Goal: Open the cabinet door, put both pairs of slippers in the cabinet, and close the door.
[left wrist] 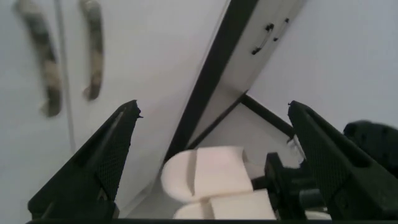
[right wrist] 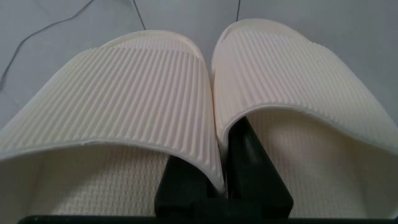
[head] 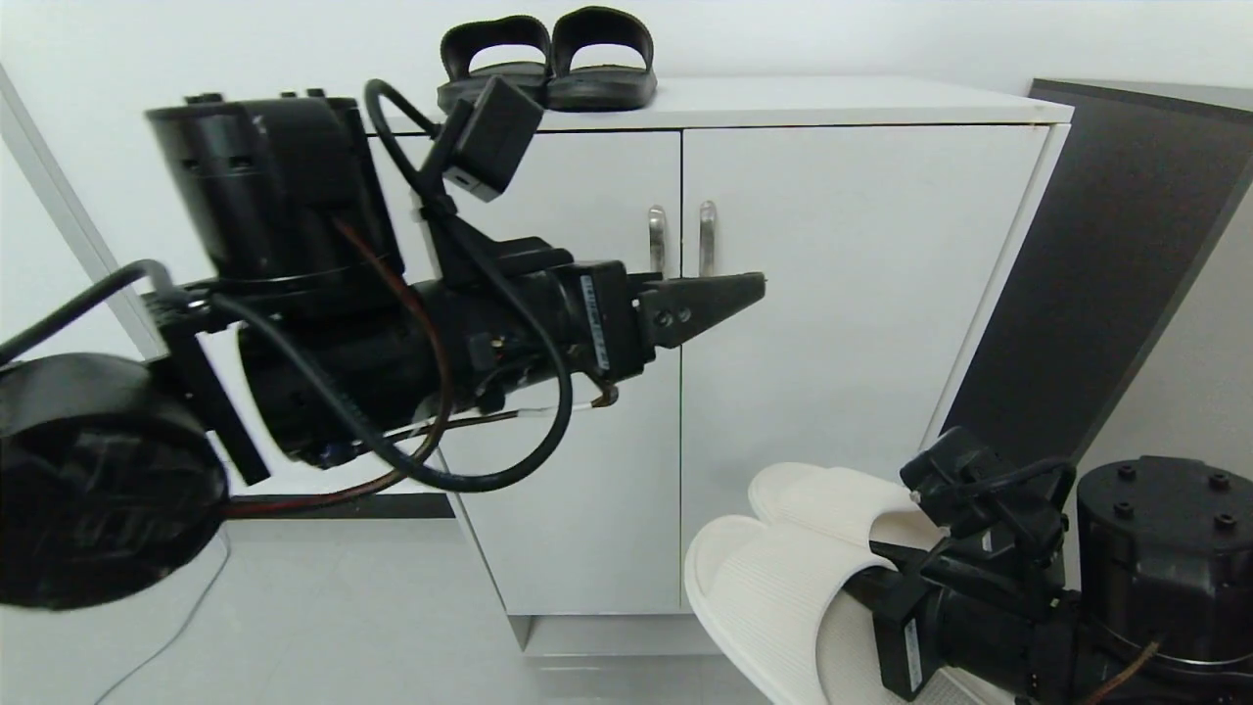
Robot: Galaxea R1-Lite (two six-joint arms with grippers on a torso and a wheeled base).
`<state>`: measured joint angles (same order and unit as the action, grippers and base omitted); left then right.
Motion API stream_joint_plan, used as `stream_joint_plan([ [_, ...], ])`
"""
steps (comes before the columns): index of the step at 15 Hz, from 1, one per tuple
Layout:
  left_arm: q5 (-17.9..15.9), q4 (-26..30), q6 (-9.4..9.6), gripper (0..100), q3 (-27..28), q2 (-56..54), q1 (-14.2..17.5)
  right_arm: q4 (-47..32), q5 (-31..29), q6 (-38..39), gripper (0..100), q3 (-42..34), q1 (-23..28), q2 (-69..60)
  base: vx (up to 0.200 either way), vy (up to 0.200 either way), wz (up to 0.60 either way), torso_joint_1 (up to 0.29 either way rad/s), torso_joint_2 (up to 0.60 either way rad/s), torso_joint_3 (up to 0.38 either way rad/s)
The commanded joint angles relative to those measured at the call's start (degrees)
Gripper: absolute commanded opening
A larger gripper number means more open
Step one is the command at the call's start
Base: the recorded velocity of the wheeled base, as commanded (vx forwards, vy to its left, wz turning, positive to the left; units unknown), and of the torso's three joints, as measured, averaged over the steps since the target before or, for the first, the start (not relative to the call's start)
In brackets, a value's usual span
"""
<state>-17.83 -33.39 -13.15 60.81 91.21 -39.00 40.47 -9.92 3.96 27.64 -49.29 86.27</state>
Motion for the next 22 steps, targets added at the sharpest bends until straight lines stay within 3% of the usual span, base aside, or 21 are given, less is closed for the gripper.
stream_joint_plan([
  [1,-3.00,0.26,-1.79,100,5.81,7.75,0.33,0.04,-0.01,-0.01,0,-0.13,-0.02,-0.14,0.000,0.000,0.00,0.000,0.00,0.000],
  [4,-5.63,0.26,-2.67,100,9.77,11.80,2.44,0.31,0.17,-0.01,0,-0.39,0.07,-0.23,0.000,0.000,0.00,0.000,0.00,0.000],
  [5,-7.57,0.26,-4.95,100,10.74,12.06,2.96,0.31,0.17,-0.01,0,-0.39,0.07,-0.23,0.000,0.000,0.00,0.000,0.00,0.000],
  [7,-10.03,0.43,-6.89,100,12.49,11.97,3.93,0.31,0.17,-0.01,0,-0.39,0.07,-0.14,0.000,0.000,0.00,0.000,0.00,0.000],
  [12,-5.10,4.65,-5.13,100,16.01,12.50,4.19,0.31,0.17,-0.01,0,-0.48,-0.02,-0.14,0.000,0.000,0.00,0.000,0.00,0.000],
  [18,-3.17,6.32,-3.55,100,22.43,17.86,6.74,0.31,0.17,-0.01,0,-0.74,-0.02,-0.23,0.000,0.000,0.00,0.000,0.00,0.000],
  [22,-2.38,6.50,-3.46,100,25.77,21.20,6.92,0.31,0.17,-0.01,0,-0.74,-0.02,-0.23,0.000,0.000,0.00,0.000,0.00,0.000],
])
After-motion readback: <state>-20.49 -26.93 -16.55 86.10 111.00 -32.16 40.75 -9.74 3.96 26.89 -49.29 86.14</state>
